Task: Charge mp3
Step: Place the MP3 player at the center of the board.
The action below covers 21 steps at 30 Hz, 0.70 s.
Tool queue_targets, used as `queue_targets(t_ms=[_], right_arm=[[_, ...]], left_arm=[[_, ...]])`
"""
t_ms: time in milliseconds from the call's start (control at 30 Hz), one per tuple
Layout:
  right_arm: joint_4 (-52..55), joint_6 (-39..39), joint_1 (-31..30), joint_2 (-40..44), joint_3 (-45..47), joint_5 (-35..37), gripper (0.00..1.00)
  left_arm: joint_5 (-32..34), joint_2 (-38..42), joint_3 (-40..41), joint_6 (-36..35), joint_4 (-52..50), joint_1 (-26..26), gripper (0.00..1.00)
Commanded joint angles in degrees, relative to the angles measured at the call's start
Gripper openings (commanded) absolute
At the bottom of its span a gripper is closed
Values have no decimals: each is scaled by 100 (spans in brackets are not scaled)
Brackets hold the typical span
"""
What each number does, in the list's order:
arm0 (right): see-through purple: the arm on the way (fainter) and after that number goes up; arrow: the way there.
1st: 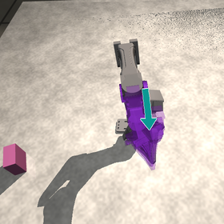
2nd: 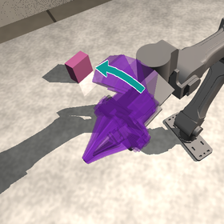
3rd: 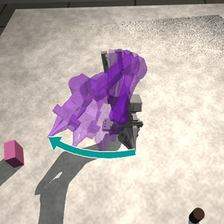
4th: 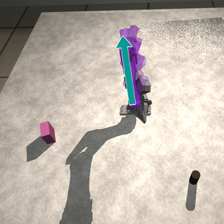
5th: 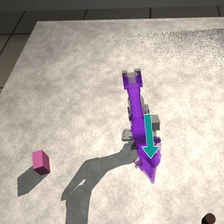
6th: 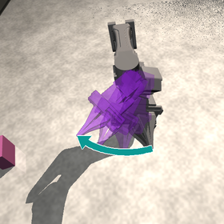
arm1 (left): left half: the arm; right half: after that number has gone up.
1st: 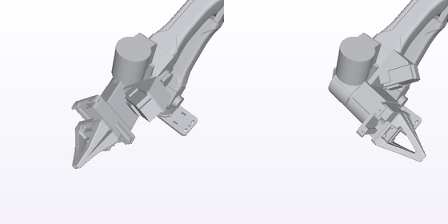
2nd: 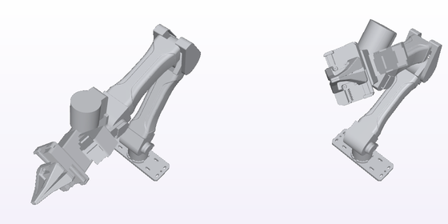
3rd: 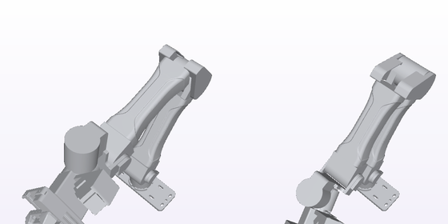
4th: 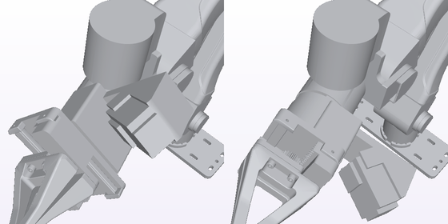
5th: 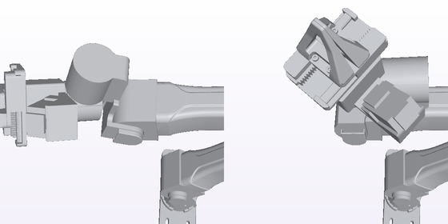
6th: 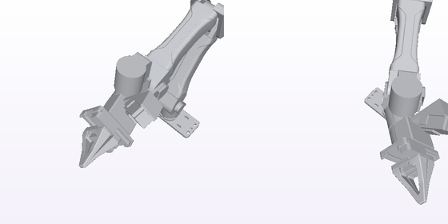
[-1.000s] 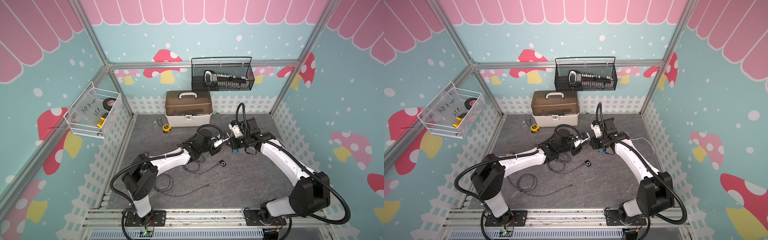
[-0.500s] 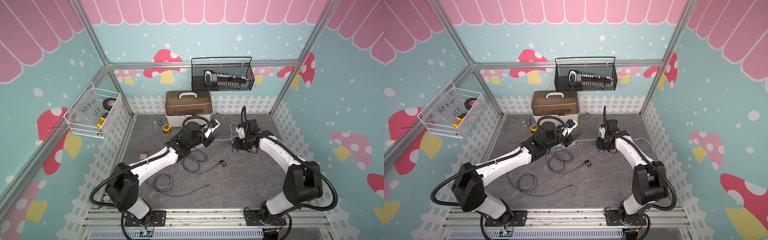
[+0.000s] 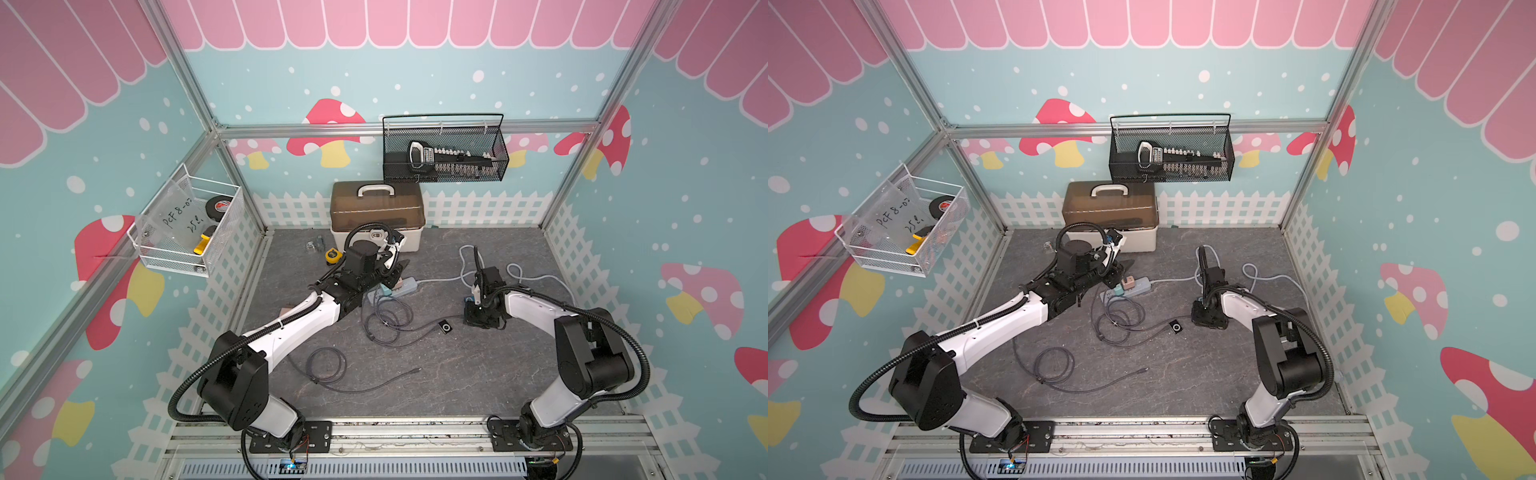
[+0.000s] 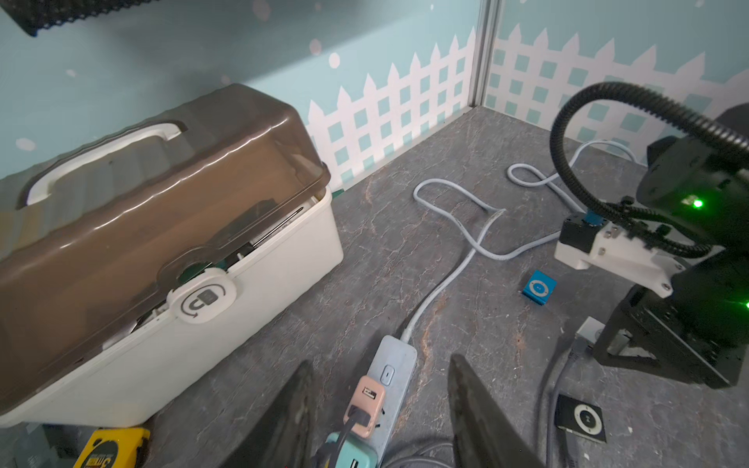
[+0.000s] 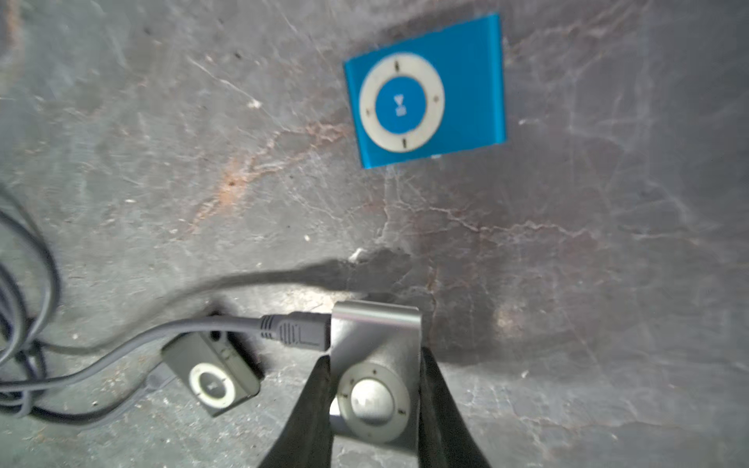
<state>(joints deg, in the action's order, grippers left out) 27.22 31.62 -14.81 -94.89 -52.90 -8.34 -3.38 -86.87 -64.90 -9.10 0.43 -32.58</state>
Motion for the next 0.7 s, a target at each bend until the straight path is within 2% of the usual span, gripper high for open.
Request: queue_targets(t_ms=[0,200,400,533,667], right_arm=[[-374,300,-125,-152,199,239,24],[-403,295,-154,32,279,431,43],[-228,-207,-154,486,101,465,59],[-24,-627,-147,736,-91,504,64],[46,-1094,-144,1048,-250,585,64]], left_arm=[[364,156,17,275,-285,73,50],[1108,329,-14,819,-1014,205,50],[1828,965,328,1586,-2267,527,51],[1887,1533,819,2394,-2972,1215,52],[1638,1711,1128,2620,-3276,2035,52]])
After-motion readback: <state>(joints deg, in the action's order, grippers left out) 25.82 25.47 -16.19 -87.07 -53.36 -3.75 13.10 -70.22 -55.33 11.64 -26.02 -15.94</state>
